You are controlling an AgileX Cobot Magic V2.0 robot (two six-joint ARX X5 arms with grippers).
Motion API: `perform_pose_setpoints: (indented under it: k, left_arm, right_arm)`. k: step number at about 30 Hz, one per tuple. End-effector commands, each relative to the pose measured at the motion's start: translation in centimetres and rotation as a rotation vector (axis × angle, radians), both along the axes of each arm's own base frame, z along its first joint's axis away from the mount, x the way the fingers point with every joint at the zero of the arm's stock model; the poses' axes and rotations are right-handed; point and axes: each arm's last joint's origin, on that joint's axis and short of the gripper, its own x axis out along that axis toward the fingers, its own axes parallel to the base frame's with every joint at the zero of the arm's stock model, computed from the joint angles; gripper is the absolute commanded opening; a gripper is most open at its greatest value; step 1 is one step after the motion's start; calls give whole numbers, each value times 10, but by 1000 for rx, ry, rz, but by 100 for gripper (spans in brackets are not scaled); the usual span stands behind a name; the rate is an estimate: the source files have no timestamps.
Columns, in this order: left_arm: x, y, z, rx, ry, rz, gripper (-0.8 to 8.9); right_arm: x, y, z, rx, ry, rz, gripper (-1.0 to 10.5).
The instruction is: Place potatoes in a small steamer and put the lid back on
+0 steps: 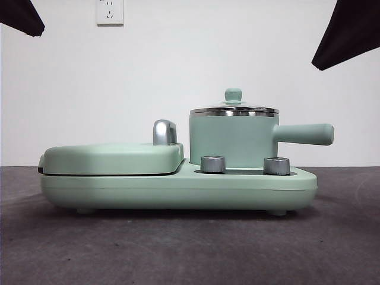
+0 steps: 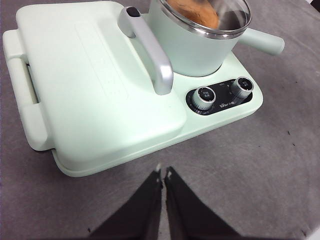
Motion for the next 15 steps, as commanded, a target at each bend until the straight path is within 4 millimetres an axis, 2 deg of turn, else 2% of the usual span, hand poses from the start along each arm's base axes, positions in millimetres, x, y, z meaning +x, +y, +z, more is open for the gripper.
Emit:
perform_pose_setpoints:
  k: [1, 11, 15]
  left_arm:
    - [0, -1, 2, -5, -15, -6, 6]
    - [-1, -1, 2, -6, -18, -6, 6]
    - [-9, 12, -2, 71, -147, -28, 6]
  right_arm:
    - [1, 2, 2, 9, -10, 8, 19]
    - [1, 2, 2, 11, -11, 9, 19]
    - [1, 2, 2, 11, -13, 9, 18]
